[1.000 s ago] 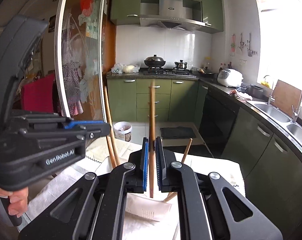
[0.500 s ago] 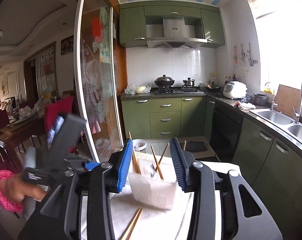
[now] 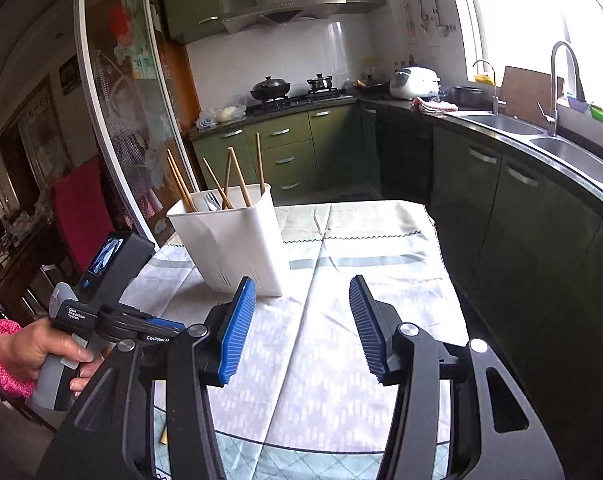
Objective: Organize utensils
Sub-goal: 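Grasp the last chopstick pair, one with each gripper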
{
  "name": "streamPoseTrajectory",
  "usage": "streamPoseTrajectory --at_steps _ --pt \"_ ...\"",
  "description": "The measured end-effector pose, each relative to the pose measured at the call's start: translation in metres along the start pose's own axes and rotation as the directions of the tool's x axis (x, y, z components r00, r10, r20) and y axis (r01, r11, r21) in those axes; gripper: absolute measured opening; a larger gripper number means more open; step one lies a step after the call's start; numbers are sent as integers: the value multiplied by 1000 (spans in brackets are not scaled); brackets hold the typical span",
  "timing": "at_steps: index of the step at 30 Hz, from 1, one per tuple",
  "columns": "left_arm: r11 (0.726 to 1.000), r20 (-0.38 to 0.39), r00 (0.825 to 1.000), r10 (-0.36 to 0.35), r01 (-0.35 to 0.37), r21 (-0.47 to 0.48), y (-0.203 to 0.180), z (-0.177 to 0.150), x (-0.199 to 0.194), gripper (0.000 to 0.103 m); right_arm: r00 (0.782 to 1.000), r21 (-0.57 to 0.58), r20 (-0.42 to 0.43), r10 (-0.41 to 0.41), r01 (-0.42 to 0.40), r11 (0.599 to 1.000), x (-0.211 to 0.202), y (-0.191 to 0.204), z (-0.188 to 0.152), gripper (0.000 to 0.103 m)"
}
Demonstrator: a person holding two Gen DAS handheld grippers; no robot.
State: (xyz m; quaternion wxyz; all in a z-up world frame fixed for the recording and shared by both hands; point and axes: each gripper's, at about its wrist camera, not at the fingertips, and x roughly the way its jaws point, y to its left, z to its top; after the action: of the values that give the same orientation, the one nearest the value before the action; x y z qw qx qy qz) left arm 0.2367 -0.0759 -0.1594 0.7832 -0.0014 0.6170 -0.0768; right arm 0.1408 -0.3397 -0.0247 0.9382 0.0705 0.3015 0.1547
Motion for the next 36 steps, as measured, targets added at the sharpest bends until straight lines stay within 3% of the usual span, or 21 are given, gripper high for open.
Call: streamPoseTrajectory --at_steps 3,12,15,18,21,24,28,33,36 --pt "999 -30 999 40 -40 -15 -2 -2 14 20 1000 19 -3 10 -10 1000 -2 -11 -7 49" --pt "995 -32 995 99 -100 -27 -5 -7 28 18 1000 45 -15 24 -23 999 -2 -22 -14 49" --pt "994 -26 994 108 -108 -16 -6 -8 29 9 998 34 -51 27 -25 999 8 -12 -13 49" --pt "995 -34 995 98 -99 -31 5 -9 28 7 991 7 -130 40 -39 999 31 5 -15 49" --pt "993 -32 995 97 -98 -60 25 -16 25 6 960 -17 -263 95 -103 994 70 30 -19 49" --pt "990 -28 995 97 -100 -103 47 -19 22 6 903 -25 -402 149 -173 985 115 58 -28 49" --pt "987 -22 996 89 -91 -134 69 -26 18 6 826 -52 -547 135 -195 979 173 95 -46 47" --pt "986 -17 997 81 -83 -146 88 -31 15 6 789 -110 -610 72 -174 978 214 126 -56 44" --pt "988 -12 997 77 -78 -134 95 -32 13 7 783 -138 -621 35 -153 979 229 136 -59 42"
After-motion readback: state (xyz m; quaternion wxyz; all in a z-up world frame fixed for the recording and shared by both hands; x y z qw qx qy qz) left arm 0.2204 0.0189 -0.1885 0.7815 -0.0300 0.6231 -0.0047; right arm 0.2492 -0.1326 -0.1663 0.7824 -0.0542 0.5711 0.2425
